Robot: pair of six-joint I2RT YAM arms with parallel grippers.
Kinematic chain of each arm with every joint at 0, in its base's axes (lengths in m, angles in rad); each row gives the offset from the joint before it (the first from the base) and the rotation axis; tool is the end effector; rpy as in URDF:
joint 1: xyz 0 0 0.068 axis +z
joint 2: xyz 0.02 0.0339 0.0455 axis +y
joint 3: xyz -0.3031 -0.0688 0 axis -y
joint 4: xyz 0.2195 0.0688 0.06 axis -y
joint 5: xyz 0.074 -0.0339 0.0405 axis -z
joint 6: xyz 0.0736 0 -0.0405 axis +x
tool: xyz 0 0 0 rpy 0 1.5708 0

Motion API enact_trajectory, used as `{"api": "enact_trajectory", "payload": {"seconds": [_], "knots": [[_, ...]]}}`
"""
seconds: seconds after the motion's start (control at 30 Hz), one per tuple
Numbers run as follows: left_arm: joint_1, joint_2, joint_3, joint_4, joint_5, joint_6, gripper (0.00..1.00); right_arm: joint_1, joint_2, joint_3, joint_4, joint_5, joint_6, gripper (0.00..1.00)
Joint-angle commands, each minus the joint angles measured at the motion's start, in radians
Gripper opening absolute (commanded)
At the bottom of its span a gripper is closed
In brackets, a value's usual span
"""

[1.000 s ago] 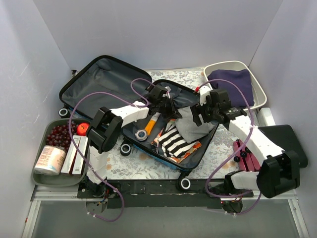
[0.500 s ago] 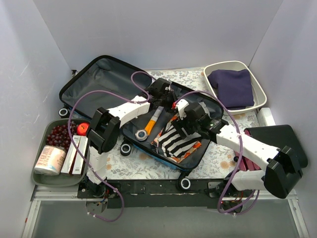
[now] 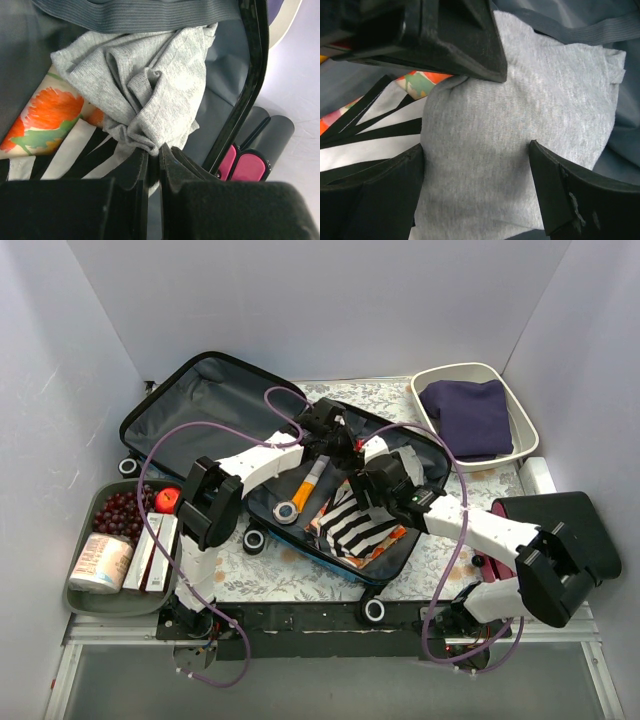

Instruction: Open, take out, and arrange the luggage

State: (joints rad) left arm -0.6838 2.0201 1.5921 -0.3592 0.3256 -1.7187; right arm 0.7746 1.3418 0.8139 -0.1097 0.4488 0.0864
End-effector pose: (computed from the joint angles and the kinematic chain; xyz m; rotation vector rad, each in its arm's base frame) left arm 0.3554 -0.3200 0.2482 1.2455 -2.5803 1.2709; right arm 0.2252 0.1757 0.2664 -0.4864 2.0808 0.0059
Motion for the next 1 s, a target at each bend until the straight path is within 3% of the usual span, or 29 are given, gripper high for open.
{"api": "enact_trajectory", "payload": {"seconds": [0.0,0.17,0.37,0.67,0.73,0.77,0.87,0.93,0.97], "knots": [[-0.014,-0.009,0.080,-0.041,-0.002,-0.031,0.00,0.008,0.042,-0.019,0.100,0.048,0.032,0.89],[-0.020,-0.004,0.092,-0.055,-0.005,-0.033,0.00,0.006,0.076,-0.019,0.134,0.180,0.042,0.86],[-0.020,-0.001,0.091,-0.070,-0.037,-0.021,0.00,0.006,0.050,-0.025,0.159,0.223,0.056,0.70],[-0.020,0.003,0.124,-0.092,-0.045,-0.002,0.00,-0.072,0.039,-0.022,0.111,0.199,0.043,0.25],[-0.020,0.009,0.131,-0.093,-0.040,0.005,0.00,-0.081,0.030,-0.018,0.111,0.192,0.012,0.02],[-0.020,0.014,0.140,-0.093,-0.034,0.005,0.00,-0.083,0.017,-0.015,0.111,0.197,-0.006,0.01],[-0.019,0.008,0.158,-0.092,-0.020,0.022,0.42,-0.087,-0.024,0.001,0.111,0.208,-0.051,0.01],[-0.017,-0.018,0.163,-0.077,-0.010,0.039,0.84,-0.087,-0.046,0.011,0.111,0.211,-0.124,0.01],[-0.016,-0.030,0.163,-0.063,-0.011,0.042,0.91,-0.087,-0.064,0.014,0.111,0.218,-0.146,0.01]]}}
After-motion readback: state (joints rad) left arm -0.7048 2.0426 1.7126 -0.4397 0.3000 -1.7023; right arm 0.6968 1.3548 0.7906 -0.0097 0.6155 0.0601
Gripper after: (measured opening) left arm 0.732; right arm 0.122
